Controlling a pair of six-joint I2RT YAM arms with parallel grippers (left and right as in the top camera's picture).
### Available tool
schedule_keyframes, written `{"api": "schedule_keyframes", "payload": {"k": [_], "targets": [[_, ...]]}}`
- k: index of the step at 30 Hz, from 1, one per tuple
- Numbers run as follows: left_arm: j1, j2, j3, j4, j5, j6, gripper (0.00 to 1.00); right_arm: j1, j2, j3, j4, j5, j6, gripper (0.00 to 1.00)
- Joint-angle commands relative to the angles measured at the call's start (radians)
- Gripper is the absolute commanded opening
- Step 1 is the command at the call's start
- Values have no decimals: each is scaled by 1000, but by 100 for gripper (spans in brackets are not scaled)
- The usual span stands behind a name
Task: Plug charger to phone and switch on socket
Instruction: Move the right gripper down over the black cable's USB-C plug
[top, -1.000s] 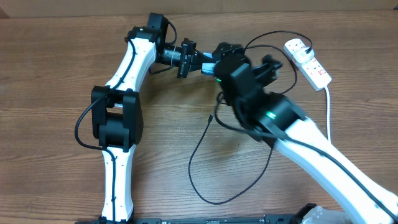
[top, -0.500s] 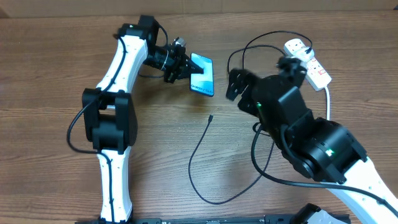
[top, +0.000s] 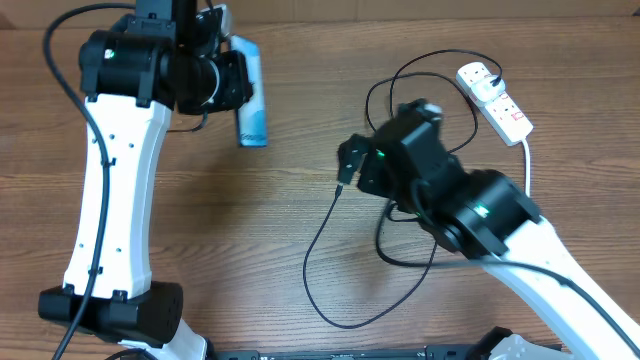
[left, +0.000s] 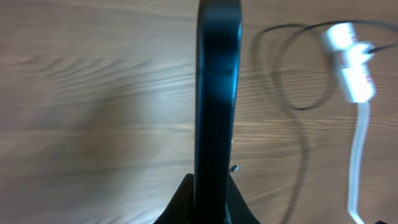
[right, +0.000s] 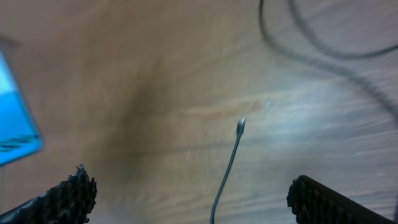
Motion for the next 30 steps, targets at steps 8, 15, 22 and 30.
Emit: {"api": "schedule_keyframes", "payload": {"k": [8,15,22,30], "targets": [[-6,0,4,-70,-222,-60,4,-164,319,159,-172,-415,-160,100],[-7,0,2,-83,-222,-59,4,-174,356,158,-68,-401,-160,88],[-7,0,2,-95,-212,-60,4,-157,399,154,-101,-156,49,66],[-7,0,2,-97,-198,-60,4,-106,550,154,-88,-144,126,64]]}}
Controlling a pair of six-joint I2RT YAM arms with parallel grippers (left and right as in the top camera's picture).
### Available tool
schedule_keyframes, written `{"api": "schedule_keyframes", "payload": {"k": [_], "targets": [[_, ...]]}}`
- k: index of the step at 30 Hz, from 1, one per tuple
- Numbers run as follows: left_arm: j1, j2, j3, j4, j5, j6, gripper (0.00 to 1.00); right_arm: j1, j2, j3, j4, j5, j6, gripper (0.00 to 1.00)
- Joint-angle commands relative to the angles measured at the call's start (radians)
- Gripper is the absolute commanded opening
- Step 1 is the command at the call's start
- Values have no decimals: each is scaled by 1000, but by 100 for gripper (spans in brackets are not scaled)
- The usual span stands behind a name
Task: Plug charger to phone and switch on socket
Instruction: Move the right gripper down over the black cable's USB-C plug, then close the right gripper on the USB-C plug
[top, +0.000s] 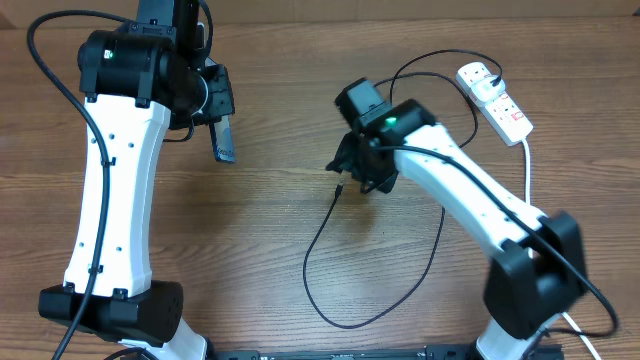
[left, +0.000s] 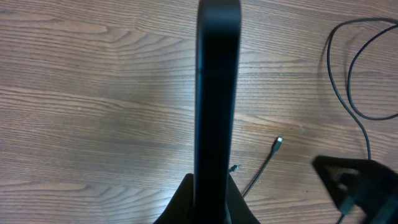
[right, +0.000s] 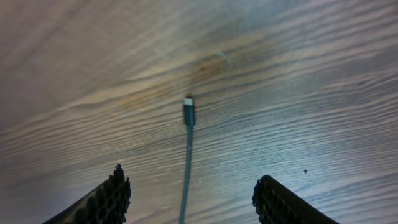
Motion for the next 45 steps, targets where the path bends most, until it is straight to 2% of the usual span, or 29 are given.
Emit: {"api": "schedule_keyframes", "payload": {"k": [1,7,10,18,23,32,40,45], "targets": [[-6,-4,2,4,9,-11,4,35,50,25,6,27,61,63],[-6,-4,2,4,9,-11,4,68,121,25,19,27,65,54],[-6,-4,2,4,9,-11,4,74,150,25,32,18,65,47],[-7,-4,2,4,9,-11,4,76,209,25,54,12,65,45],[-7,-4,2,5,8,-11,4,75,233,25,67,12,64,37],[-7,-4,2,6,9,-11,4,76,235,23,68,10,65,36],[-7,-4,2,5,9,-11,4,84,235,-47,170,8,49,37],[-7,-4,2,10,9,-11,4,84,235,-48,168,43,53,36]]}}
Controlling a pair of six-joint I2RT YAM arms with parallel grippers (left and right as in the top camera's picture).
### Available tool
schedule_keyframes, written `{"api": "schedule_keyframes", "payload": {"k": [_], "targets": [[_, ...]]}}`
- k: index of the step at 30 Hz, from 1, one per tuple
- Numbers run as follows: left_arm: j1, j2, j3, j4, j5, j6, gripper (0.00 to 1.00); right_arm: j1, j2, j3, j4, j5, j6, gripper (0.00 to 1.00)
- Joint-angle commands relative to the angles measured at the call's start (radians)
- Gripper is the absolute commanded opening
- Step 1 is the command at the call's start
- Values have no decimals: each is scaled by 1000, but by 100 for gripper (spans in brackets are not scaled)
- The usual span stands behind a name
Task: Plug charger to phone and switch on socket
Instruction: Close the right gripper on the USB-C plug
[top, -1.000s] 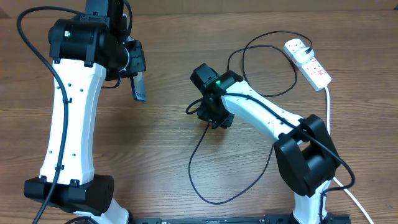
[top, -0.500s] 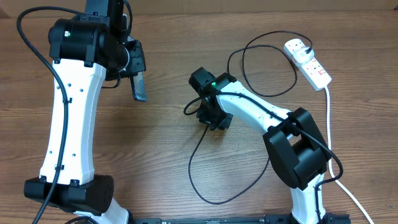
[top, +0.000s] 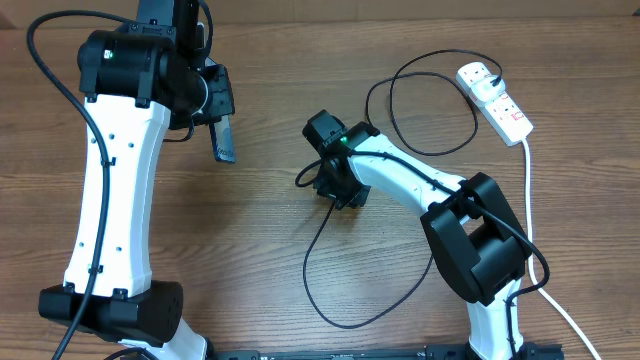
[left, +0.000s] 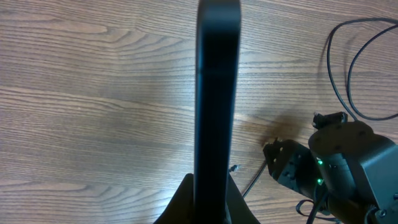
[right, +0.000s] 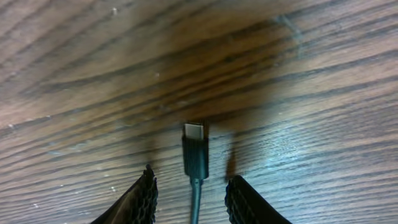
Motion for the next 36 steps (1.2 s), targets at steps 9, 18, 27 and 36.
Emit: {"api": "schedule_keyframes", "payload": {"k": [9,18,27,36], "targets": [[-6,-4,2,9,9,-15,4,12,3,-7,-37,101,34,27],[-7,-4,2,9,16,-15,4,13,30,-7,-53,88,35,27],[-6,-4,2,8,16,-15,4,13,44,-7,-47,47,35,27],[-6,-4,2,9,16,-15,4,13,50,-7,-44,25,35,13]]}}
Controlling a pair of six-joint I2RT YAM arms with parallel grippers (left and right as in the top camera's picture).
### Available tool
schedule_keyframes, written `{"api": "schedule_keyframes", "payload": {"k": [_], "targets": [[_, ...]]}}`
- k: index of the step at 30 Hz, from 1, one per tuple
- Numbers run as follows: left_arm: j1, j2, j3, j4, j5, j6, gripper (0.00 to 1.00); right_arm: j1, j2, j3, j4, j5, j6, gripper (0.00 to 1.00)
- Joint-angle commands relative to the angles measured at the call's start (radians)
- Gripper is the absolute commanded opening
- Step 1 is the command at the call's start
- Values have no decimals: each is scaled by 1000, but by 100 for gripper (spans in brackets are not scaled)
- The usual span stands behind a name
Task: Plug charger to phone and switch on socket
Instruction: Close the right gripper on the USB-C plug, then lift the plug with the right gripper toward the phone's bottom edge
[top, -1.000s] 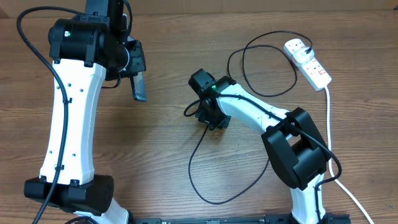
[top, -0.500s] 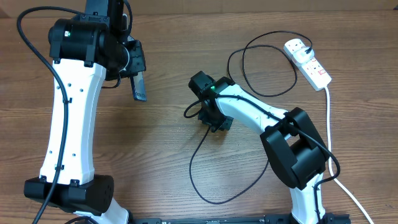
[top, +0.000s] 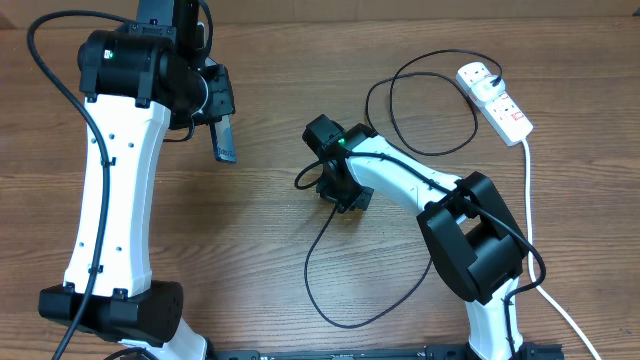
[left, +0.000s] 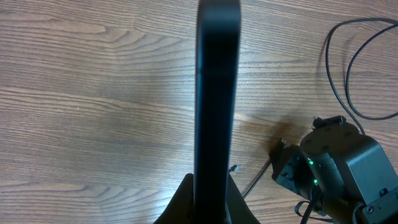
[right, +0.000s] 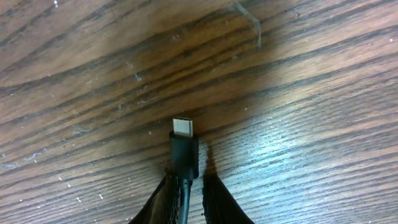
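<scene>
The dark phone (top: 224, 138) hangs edge-on above the table, my left gripper (top: 214, 108) shut on it; in the left wrist view it is a black vertical bar (left: 216, 93). The charger's black plug (right: 184, 146) lies on the wood with its metal tip pointing away. My right gripper (right: 186, 196) is down at the table, shut on the cable just behind the plug. Overhead, that gripper (top: 337, 190) sits at the cable's free end. The white power strip (top: 495, 100) lies at the far right with the charger's adapter in it.
The black cable (top: 320, 240) runs in loose loops from the strip across the table's middle and down toward the front edge. The strip's white lead (top: 528, 180) runs along the right side. The right arm stretches across the centre.
My right gripper's fingers stood apart on either side of the plug; now they are shut on the cable just behind it. The left arm and the phone have not moved.
At first my left gripper held the phone with its blue screen showing, and my right gripper was open high over the cable end. Then the phone was edge-on and the right gripper lower. Then its fingers straddled the plug at the table, and now they grip the cable.
</scene>
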Motion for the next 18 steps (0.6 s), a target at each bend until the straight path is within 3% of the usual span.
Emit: {"api": "schedule_keyframes", "payload": {"k": [1,3,14,18], "targets": [[-6,-4,2,8,12,-14,4,6,36,-6,0,-11,5,11],[-6,-4,2,8,12,-14,4,6,36,-6,3,0,5,4],[-6,-4,2,16,18,-14,4,-10,24,18,7,-3,-46,4],[-4,-4,2,51,179,-14,4,-23,-43,51,-7,-25,-84,4]]}}
